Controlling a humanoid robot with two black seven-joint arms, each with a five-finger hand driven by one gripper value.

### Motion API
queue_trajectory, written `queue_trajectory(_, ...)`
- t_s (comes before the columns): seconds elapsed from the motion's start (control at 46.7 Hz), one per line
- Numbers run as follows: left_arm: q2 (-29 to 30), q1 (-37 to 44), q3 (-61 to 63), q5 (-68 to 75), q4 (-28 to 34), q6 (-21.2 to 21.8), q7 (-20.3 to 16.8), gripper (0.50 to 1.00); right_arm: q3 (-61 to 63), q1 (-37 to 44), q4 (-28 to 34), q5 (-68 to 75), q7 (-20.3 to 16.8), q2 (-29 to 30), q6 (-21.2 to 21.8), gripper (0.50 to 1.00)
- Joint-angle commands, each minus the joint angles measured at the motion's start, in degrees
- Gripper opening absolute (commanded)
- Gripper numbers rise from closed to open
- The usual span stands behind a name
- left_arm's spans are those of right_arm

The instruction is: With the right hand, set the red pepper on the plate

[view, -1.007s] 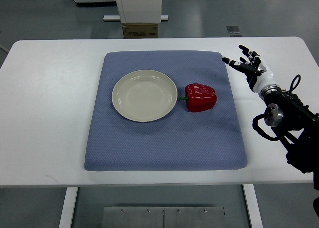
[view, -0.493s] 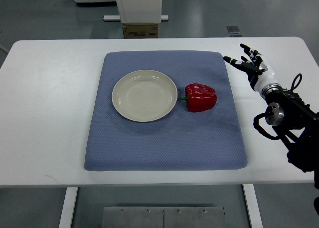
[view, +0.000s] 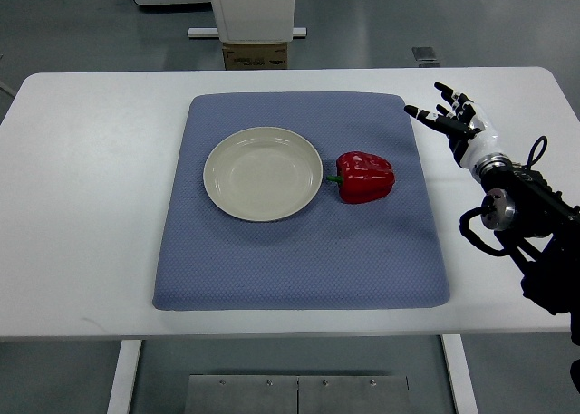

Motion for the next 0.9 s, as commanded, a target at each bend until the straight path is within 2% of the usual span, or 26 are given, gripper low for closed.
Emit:
queue_trajectory(0.0, 0.0, 0.0, 0.0, 0.0, 0.0, 0.0, 0.0, 1.000, 0.2, 0.3, -1.1, 0.0, 0.0, -0.1, 0.0, 1.000)
queue_trajectory(0.193, 0.0, 0.0, 0.0, 0.0, 0.0, 0.0, 0.0, 1.000, 0.7, 0.1, -1.5, 0.0, 0.0, -2.0, 0.0, 1.000)
queue_trajectory(0.664, 0.0, 0.0, 0.0, 0.0, 0.0, 0.0, 0.0, 1.000, 0.1, -0.3, -1.4, 4.4, 0.1, -1.8, 0.5, 1.000)
queue_trajectory(0.729, 0.0, 0.0, 0.0, 0.0, 0.0, 0.0, 0.0, 1.000, -0.3, -0.3, -1.3, 4.5, 0.0, -2.0, 1.9, 1.000)
queue_trajectory(0.879, 0.0, 0.0, 0.0, 0.0, 0.0, 0.0, 0.0, 1.000, -2.8, 0.4, -1.2, 4.4, -0.1, -3.0, 8.1, 1.000)
